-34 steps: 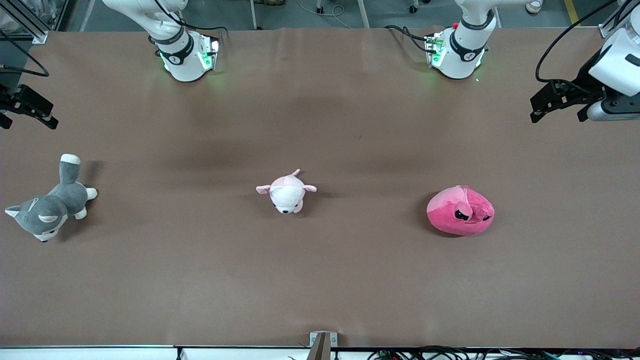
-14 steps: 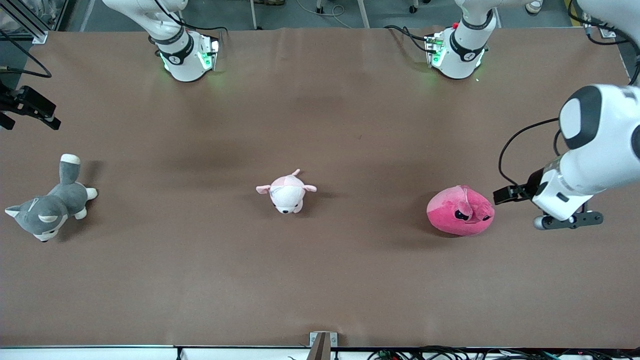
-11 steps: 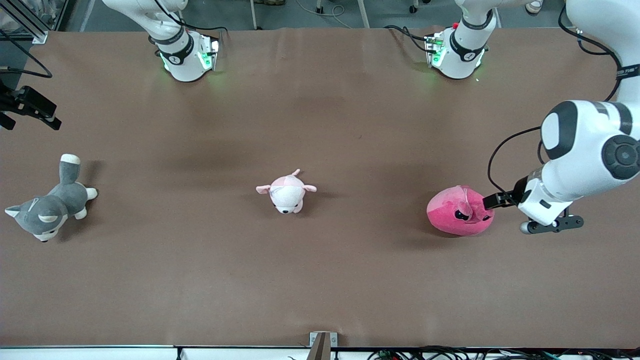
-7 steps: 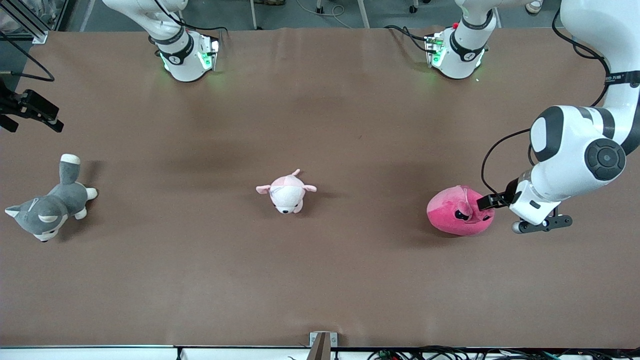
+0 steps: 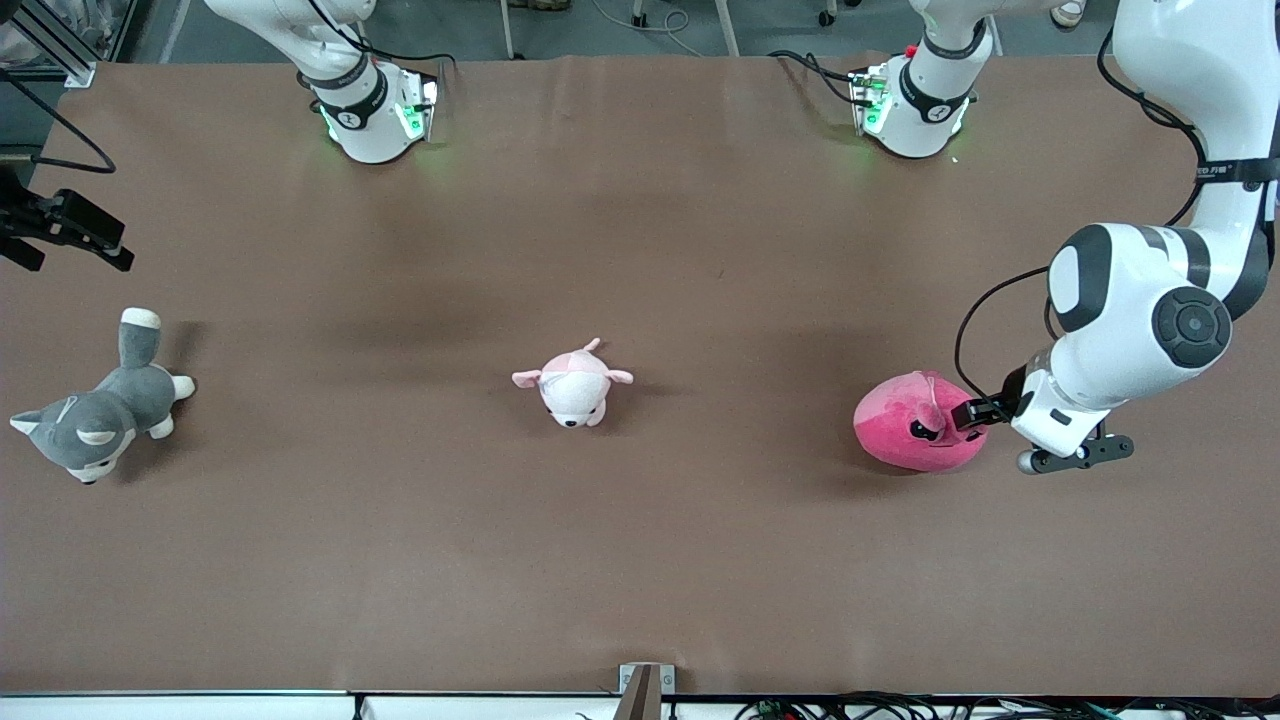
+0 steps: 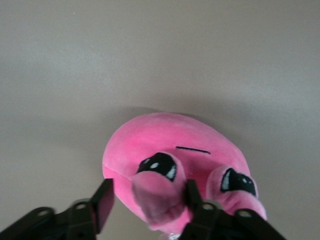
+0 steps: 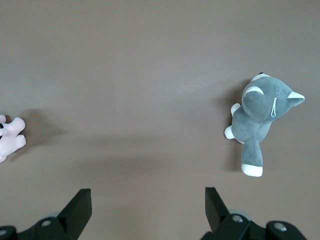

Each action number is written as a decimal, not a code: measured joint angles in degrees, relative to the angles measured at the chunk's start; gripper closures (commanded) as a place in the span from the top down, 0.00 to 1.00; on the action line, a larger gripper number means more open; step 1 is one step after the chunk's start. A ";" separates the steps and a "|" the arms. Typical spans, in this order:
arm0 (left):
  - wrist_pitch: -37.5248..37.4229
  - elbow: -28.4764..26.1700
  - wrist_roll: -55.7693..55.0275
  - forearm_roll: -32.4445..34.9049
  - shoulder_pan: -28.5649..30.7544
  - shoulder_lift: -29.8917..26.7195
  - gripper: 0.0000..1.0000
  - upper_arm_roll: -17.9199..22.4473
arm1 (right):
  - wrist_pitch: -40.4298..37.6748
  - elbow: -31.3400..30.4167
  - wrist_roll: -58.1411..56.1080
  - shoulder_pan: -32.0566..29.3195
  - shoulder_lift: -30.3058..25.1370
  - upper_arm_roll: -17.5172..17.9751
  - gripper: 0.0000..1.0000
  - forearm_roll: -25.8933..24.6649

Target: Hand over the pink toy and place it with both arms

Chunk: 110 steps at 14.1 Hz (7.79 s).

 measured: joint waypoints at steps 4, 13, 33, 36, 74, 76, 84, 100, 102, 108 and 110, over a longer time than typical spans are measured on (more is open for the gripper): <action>0.17 0.15 -1.31 0.00 -0.43 0.05 0.00 -0.50 | 0.00 0.00 0.00 0.01 0.21 0.06 1.00 0.00; 0.08 1.65 -9.07 0.00 -1.17 -4.42 0.03 -9.31 | -1.64 0.27 0.00 0.30 0.20 0.41 1.00 0.48; -11.03 24.62 -57.37 0.01 -21.99 -1.65 0.00 -23.55 | -1.11 4.64 5.67 13.58 7.85 1.11 0.73 38.83; -10.93 27.28 -63.12 0.01 -24.01 -0.46 0.00 -23.53 | -0.79 4.63 5.73 15.79 9.60 1.11 0.71 40.90; -3.77 29.91 -74.89 0.20 -28.01 2.77 1.00 -23.40 | 0.36 4.35 7.34 23.17 12.33 0.13 0.00 41.17; -3.81 30.08 -74.89 0.48 -27.99 2.77 1.00 -23.34 | 0.17 4.45 7.32 23.17 12.32 0.13 0.00 41.17; -13.12 31.08 -66.06 6.13 -21.37 2.59 1.00 -22.83 | -3.34 5.70 6.38 11.64 12.06 -0.86 0.00 40.59; -28.48 28.22 -18.36 15.19 4.10 0.56 1.00 -22.82 | -10.64 10.79 -21.39 -8.74 28.77 -1.05 0.01 36.76; -28.54 28.12 -13.75 15.19 6.75 -0.60 1.00 -22.97 | -11.37 10.82 -23.98 -9.50 29.91 -1.01 0.02 36.86; -32.73 27.88 -4.71 13.35 11.84 -4.53 1.00 -23.39 | -13.69 10.92 -30.32 -13.04 34.68 -0.95 0.02 39.79; -34.13 27.76 -4.50 13.24 11.20 -5.83 1.00 -23.01 | -13.80 10.99 -30.97 -13.11 35.37 -0.85 0.02 39.81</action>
